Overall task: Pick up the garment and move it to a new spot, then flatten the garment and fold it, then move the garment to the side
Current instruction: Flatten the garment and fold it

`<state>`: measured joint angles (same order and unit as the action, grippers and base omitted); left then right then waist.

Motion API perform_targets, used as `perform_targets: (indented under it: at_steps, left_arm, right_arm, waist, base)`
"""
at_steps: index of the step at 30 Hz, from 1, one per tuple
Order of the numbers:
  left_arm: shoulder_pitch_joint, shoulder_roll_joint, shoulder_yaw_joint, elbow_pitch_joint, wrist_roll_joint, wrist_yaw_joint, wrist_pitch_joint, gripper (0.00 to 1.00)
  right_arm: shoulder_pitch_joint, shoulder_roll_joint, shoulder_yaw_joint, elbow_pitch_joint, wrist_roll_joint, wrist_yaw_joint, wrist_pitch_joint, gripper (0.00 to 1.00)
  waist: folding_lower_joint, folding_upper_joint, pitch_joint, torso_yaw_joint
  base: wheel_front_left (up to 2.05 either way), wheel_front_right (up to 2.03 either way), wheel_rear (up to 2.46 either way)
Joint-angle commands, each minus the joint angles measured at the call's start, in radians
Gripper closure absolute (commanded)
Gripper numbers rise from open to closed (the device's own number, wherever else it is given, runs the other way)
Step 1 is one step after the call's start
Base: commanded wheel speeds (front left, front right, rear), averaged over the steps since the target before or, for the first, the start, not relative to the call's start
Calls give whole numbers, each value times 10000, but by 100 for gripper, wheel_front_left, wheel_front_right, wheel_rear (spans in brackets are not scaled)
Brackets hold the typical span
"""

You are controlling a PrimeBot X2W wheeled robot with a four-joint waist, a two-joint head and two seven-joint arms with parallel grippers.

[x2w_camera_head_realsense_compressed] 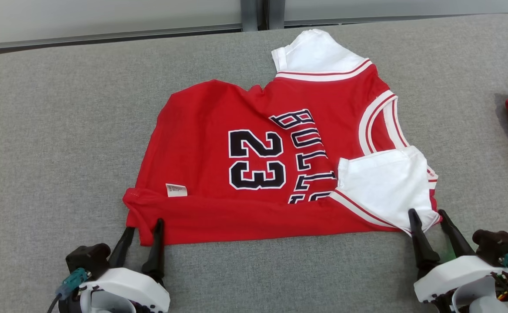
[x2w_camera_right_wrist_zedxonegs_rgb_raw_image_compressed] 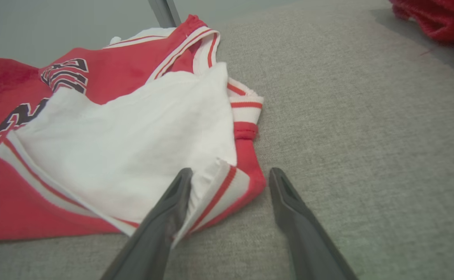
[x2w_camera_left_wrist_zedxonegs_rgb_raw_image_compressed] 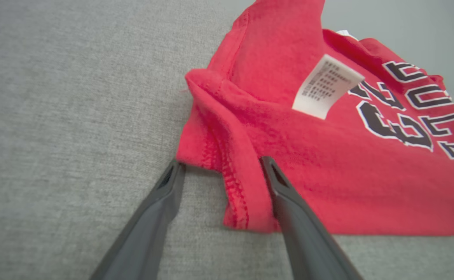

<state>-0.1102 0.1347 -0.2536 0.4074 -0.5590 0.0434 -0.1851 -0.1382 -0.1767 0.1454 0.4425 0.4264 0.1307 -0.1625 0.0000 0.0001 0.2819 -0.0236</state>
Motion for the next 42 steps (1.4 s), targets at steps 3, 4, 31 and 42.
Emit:
perform_targets:
  at_steps: [3, 4, 31, 42]
  left_arm:
    - [-34, 83, -43, 574, -132, -190, 186, 100]
    - [-37, 83, -35, 543, -152, -246, 102, 100]
    - [2942, 1161, 147, -4217, -509, 975, 1915, 100]
    - [2960, 1110, 76, -4169, -523, 1257, 2180, 0]
  right_arm:
    - [-295, -118, 303, 403, 365, 0, -17, 100]
    - [-342, -144, 381, 470, 516, 0, -95, 100]
    - [3084, 3, -918, -3000, 1517, -5, 1208, 100]
    - [2774, 245, -1215, -3189, 957, 0, 1345, 0]
  waist:
    - [0, -1, 69, 13]
    - [0, -1, 77, 24]
    - [0, -1, -579, 318]
    - [0, -1, -769, 251]
  base:
    - [0, 0, 0]
    - [0, 0, 0]
    - [0, 0, 0]
    - [0, 0, 0]
